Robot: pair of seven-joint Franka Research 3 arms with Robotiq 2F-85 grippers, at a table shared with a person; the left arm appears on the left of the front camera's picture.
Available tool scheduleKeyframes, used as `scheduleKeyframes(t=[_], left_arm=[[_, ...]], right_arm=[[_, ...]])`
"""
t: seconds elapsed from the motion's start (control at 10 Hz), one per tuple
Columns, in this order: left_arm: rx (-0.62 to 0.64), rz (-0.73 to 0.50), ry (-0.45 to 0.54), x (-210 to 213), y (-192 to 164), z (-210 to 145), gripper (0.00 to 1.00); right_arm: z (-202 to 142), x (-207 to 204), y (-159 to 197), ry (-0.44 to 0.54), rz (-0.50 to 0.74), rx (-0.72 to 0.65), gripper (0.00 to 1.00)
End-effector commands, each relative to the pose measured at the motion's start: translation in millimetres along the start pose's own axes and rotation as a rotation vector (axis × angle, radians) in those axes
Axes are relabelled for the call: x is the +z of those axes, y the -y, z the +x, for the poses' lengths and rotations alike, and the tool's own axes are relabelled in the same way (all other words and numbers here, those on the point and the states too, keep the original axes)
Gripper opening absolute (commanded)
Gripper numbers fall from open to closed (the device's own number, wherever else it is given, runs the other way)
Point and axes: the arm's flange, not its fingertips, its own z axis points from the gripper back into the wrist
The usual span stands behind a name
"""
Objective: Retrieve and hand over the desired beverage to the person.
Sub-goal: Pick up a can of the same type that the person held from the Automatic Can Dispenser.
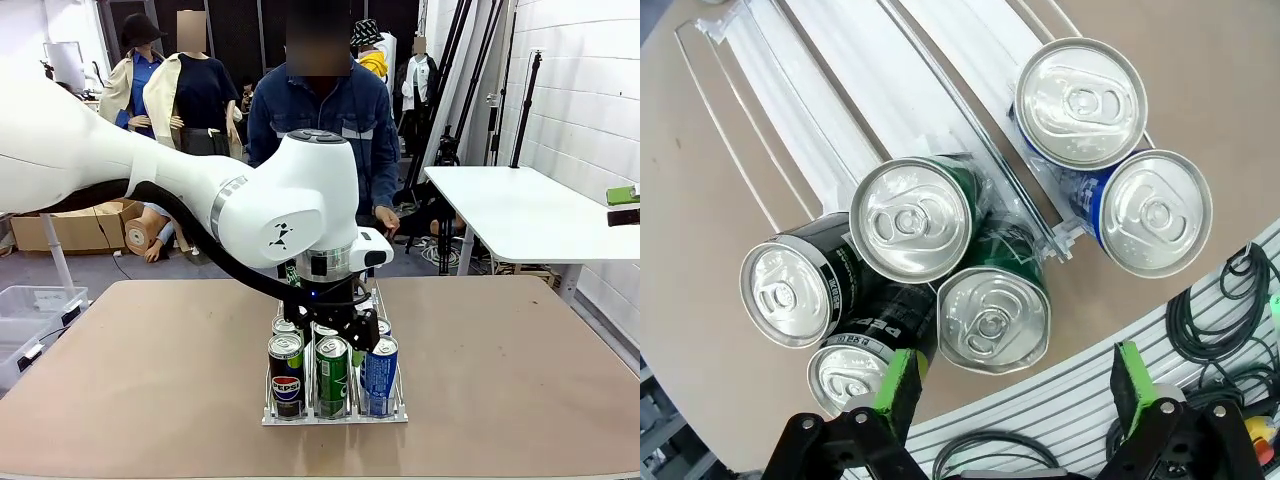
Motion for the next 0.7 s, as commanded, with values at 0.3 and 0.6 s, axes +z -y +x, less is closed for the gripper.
scheduleKeyframes(t=[0.3,0.6], left_arm=[[-0.012,-0.030,-0.008,-7,-3,8,1.00],[-0.009,-0.041,-0.024,-14,-6,14,1.00]], right_arm=[[2,0,0,0.017,0.019,0.006,1.00],[2,0,0,0.017,0.019,0.006,1.00]])
